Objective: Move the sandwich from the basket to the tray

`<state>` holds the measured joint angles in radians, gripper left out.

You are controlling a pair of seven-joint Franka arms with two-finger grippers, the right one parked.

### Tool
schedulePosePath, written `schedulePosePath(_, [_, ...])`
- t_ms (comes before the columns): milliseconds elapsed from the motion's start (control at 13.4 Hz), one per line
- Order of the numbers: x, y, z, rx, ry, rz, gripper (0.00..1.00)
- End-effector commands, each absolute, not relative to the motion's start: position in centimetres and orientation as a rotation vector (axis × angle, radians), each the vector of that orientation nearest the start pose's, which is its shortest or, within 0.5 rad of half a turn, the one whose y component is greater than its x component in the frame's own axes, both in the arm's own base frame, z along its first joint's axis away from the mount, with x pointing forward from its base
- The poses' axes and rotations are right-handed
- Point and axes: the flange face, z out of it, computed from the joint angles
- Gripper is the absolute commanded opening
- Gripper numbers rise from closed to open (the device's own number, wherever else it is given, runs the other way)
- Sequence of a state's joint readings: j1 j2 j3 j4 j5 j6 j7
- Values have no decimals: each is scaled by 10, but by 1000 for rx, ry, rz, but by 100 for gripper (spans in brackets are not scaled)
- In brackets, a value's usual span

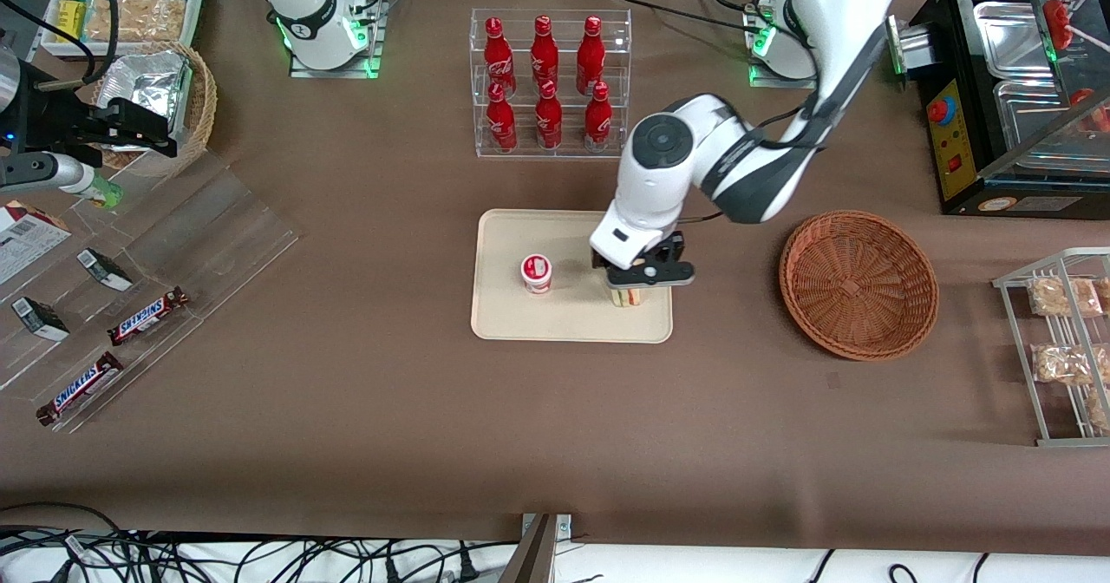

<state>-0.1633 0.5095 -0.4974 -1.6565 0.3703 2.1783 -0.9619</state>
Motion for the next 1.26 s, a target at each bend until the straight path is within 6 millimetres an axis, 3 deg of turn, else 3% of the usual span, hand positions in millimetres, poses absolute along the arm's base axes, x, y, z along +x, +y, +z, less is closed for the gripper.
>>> schedulePosePath(0, [582, -329, 426, -3100, -441, -219, 100])
schedulePosePath(223, [584, -274, 494, -3057, -606, -264, 100])
schedulePosePath(372, [580, -247, 522, -3038, -674, -254, 100])
schedulePosePath(521, [579, -232, 535, -3024, -719, -257, 100])
schedulePosePath(744, [586, -207, 539, -3030, -704, -244, 100])
schedulePosePath(967, [590, -146, 556, -3100, -596, -142, 100])
schedulePosePath(1190, [585, -68, 576, -3150, -467, -70, 100])
